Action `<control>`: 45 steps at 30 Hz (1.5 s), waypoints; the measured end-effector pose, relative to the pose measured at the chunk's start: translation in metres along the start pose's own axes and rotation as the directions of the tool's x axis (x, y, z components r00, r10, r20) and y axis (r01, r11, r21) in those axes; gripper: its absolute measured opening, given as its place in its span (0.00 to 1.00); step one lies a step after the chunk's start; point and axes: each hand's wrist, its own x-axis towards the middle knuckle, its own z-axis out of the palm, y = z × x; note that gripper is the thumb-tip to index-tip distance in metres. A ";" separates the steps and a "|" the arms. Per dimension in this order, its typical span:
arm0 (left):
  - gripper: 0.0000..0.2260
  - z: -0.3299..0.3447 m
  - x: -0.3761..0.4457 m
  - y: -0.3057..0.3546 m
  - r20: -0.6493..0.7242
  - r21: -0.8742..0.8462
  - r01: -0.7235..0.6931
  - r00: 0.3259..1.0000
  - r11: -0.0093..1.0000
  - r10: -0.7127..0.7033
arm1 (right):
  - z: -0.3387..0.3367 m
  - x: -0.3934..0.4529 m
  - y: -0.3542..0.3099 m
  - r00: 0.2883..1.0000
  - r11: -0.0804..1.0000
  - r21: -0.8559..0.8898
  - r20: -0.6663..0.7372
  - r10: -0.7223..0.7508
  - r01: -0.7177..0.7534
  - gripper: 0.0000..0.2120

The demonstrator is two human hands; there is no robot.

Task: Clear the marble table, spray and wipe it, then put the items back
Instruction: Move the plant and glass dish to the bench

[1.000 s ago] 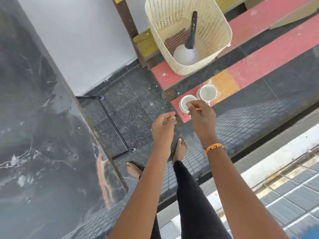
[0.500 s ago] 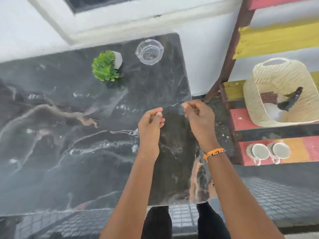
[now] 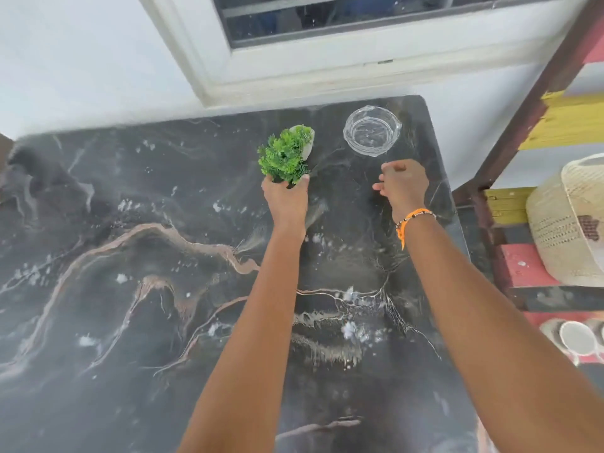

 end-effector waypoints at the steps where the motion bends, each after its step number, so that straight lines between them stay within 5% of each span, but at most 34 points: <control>1: 0.34 0.001 0.007 0.004 -0.027 0.037 -0.028 0.999 0.999 0.029 | 0.005 0.007 -0.001 0.999 0.999 0.010 -0.017 0.037 -0.037 0.07; 5: 0.45 0.005 0.030 0.013 -0.105 0.200 -0.085 0.989 0.976 0.107 | 0.021 0.029 -0.012 0.993 0.993 0.024 -0.036 0.113 -0.112 0.11; 11: 0.36 0.009 0.057 0.019 -0.208 0.370 -0.137 0.952 0.919 0.226 | 0.035 0.048 -0.020 0.978 0.982 -0.008 -0.088 0.189 -0.191 0.15; 15: 0.26 0.004 0.067 0.019 -0.158 0.221 -0.234 0.949 0.947 0.272 | 0.037 0.050 -0.023 0.971 0.973 0.058 -0.078 0.226 -0.222 0.14; 26: 0.24 0.021 0.040 0.015 0.057 0.284 -0.475 0.876 0.833 0.480 | 0.005 0.027 -0.002 0.975 0.979 0.089 -0.114 0.192 -0.182 0.10; 36: 0.18 0.082 -0.065 -0.007 0.281 0.288 -0.469 0.875 0.835 0.394 | -0.108 -0.006 0.037 0.957 0.978 0.193 -0.260 0.128 -0.078 0.14; 45: 0.17 0.185 -0.187 -0.067 0.509 0.319 -0.499 0.807 0.806 0.298 | -0.283 -0.030 0.107 0.859 0.988 0.120 -0.492 0.145 -0.098 0.14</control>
